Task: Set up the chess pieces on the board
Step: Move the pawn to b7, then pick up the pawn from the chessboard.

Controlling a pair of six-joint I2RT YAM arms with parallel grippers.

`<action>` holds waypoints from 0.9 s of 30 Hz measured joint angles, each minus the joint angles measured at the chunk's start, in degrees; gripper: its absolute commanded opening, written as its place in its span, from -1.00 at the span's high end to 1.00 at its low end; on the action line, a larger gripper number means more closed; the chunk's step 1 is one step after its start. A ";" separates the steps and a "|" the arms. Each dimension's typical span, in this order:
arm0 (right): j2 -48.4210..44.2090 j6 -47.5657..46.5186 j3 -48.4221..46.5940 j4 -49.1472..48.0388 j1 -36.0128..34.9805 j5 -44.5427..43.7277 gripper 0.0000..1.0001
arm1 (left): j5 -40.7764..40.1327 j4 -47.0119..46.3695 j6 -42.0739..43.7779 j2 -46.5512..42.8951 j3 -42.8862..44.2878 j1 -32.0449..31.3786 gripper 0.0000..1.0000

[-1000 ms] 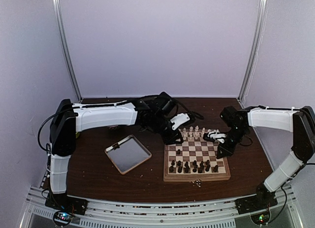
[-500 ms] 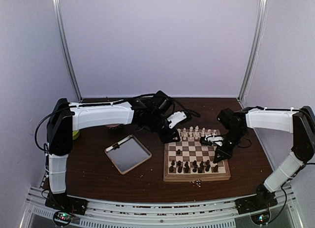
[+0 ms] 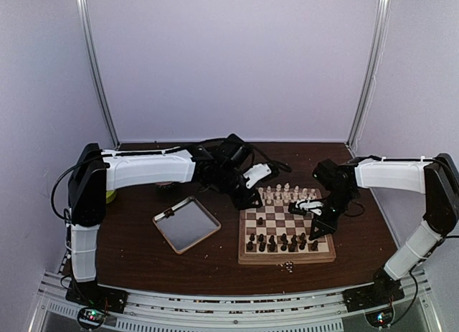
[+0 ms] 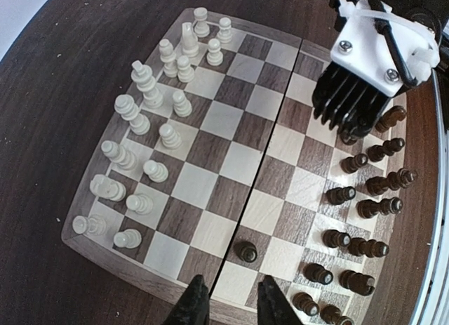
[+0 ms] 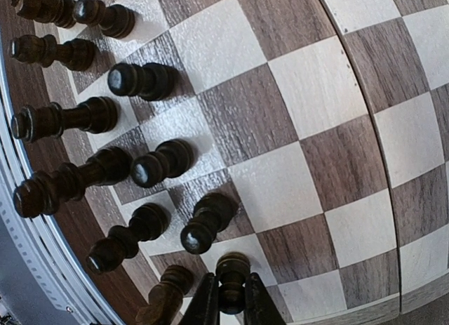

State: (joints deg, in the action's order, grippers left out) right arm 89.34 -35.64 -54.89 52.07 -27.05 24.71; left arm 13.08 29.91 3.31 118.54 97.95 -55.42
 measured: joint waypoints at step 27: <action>-0.26 4.37 -16.28 -1.73 -7.15 -3.43 0.27 | -11.67 -0.17 -2.34 -19.19 -13.00 9.35 0.25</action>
State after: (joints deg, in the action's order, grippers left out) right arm 89.08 -31.27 -71.18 50.35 -34.20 21.28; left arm 1.41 29.74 0.97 99.35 84.95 -46.06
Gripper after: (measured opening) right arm 0.373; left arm 0.342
